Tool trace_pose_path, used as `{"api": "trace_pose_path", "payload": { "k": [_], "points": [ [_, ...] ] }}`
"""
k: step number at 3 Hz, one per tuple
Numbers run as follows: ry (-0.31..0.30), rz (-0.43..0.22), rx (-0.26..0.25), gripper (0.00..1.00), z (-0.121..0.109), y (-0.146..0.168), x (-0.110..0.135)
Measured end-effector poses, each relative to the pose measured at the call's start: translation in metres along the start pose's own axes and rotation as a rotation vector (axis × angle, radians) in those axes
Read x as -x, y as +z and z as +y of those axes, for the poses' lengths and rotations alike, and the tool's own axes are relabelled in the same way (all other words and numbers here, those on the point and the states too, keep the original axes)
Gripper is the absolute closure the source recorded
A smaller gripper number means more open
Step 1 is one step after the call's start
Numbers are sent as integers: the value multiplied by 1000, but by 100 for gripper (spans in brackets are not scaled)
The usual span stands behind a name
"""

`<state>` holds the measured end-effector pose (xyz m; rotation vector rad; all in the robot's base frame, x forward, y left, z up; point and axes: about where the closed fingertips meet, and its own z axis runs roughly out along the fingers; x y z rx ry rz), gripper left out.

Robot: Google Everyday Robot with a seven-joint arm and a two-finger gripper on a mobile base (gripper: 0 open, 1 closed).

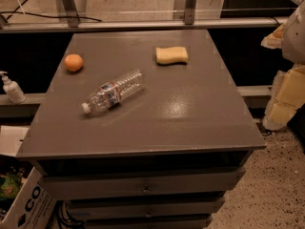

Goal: Move sponge near orange

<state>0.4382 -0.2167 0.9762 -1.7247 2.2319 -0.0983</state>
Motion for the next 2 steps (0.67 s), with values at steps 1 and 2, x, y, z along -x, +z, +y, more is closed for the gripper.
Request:
{"api": "trace_pose_path", "payload": {
  "k": [1, 2],
  "points": [
    [0, -1, -2, 0, 0, 0, 0],
    [-5, -91, -5, 0, -23, 9, 12]
  ]
}}
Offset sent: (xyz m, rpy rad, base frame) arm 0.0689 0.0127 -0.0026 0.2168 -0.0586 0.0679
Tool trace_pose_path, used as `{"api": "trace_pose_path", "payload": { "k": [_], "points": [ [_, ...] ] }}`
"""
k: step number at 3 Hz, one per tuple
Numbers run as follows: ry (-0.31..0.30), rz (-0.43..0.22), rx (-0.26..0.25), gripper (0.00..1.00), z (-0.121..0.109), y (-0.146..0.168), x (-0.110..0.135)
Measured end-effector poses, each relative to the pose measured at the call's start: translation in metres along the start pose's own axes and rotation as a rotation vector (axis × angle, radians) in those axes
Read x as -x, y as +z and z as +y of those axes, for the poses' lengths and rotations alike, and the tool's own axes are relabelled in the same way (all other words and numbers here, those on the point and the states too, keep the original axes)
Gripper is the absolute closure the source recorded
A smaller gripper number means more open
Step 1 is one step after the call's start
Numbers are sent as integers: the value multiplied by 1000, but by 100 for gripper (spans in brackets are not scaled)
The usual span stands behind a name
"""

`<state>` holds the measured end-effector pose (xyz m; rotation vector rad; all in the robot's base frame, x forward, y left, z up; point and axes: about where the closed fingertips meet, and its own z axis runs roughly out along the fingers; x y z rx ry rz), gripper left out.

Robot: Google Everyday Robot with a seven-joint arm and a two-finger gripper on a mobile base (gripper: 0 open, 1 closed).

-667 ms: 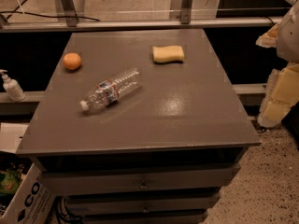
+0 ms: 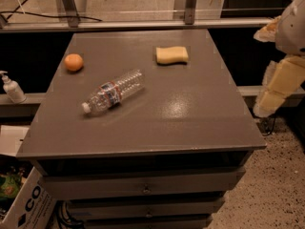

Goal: Move sponge near orange

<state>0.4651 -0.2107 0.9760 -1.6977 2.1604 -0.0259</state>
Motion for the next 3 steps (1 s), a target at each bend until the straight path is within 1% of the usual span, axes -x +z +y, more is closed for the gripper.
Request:
{"api": "trace_pose_path", "payload": {
  "k": [1, 2, 3],
  "points": [
    [-10, -125, 2, 0, -33, 23, 20],
    [-19, -227, 10, 0, -61, 55, 42],
    [-29, -297, 18, 0, -92, 94, 70]
  ]
}}
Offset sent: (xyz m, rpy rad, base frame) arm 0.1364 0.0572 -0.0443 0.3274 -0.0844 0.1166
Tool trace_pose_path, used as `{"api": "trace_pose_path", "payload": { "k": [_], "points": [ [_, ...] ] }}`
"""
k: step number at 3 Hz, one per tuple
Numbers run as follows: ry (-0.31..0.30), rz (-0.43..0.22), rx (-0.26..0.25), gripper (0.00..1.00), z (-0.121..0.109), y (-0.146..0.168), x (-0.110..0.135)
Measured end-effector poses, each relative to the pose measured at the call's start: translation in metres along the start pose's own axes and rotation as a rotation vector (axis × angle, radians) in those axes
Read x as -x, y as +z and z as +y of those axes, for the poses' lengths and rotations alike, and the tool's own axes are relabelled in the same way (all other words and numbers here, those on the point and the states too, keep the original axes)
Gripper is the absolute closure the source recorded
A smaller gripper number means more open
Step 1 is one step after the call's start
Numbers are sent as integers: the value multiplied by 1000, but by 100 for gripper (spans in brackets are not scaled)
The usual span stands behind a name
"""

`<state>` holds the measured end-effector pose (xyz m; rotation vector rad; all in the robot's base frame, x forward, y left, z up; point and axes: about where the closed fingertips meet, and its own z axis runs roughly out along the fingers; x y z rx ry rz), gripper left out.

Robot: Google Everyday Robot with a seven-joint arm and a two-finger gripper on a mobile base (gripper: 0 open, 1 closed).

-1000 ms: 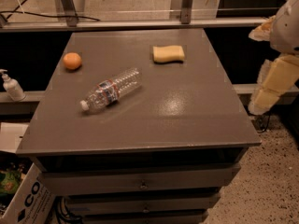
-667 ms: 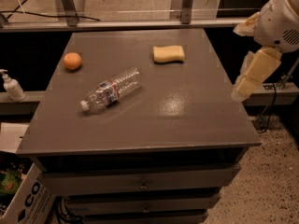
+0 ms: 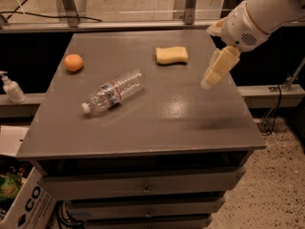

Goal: Move sponge near orange

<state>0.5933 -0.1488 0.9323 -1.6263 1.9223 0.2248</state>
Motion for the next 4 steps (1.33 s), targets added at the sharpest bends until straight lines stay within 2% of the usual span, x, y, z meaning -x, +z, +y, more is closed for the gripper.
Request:
{"api": "trace_pose_path", "payload": {
  "k": [1, 2, 4],
  "points": [
    [0, 0, 0, 0, 0, 0, 0],
    [-10, -37, 0, 0, -9, 12, 2],
    [9, -128, -26, 0, -61, 56, 11]
  ]
}}
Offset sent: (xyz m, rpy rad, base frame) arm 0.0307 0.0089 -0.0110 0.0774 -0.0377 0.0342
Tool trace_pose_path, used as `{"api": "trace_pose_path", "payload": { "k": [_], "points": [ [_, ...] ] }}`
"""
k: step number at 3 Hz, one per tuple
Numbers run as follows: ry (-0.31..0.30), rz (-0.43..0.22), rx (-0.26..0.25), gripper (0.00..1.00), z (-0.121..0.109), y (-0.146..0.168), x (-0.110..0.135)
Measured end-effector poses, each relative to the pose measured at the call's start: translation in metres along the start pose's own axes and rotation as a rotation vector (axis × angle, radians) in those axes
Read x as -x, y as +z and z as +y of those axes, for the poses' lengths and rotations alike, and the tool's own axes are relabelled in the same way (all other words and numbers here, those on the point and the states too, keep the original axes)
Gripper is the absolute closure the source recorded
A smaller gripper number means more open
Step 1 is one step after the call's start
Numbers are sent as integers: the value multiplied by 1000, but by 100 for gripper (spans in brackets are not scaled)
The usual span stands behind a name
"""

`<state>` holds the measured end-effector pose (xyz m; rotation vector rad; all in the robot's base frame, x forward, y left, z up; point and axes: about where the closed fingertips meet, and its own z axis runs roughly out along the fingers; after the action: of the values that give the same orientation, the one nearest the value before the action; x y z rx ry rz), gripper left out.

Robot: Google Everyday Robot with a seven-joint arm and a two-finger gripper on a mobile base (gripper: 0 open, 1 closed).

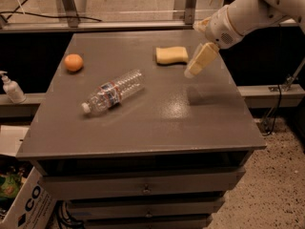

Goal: Move sponge near orange

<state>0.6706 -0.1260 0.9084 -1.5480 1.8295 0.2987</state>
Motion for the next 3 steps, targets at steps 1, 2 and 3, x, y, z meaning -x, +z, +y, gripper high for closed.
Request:
{"api": "trace_pose_path", "payload": {
  "k": [1, 2, 3],
  "points": [
    [38, -28, -28, 0, -28, 26, -1],
    [88, -12, -61, 0, -53, 53, -10],
    [128, 35, -91, 0, -74, 77, -22]
  ]
}}
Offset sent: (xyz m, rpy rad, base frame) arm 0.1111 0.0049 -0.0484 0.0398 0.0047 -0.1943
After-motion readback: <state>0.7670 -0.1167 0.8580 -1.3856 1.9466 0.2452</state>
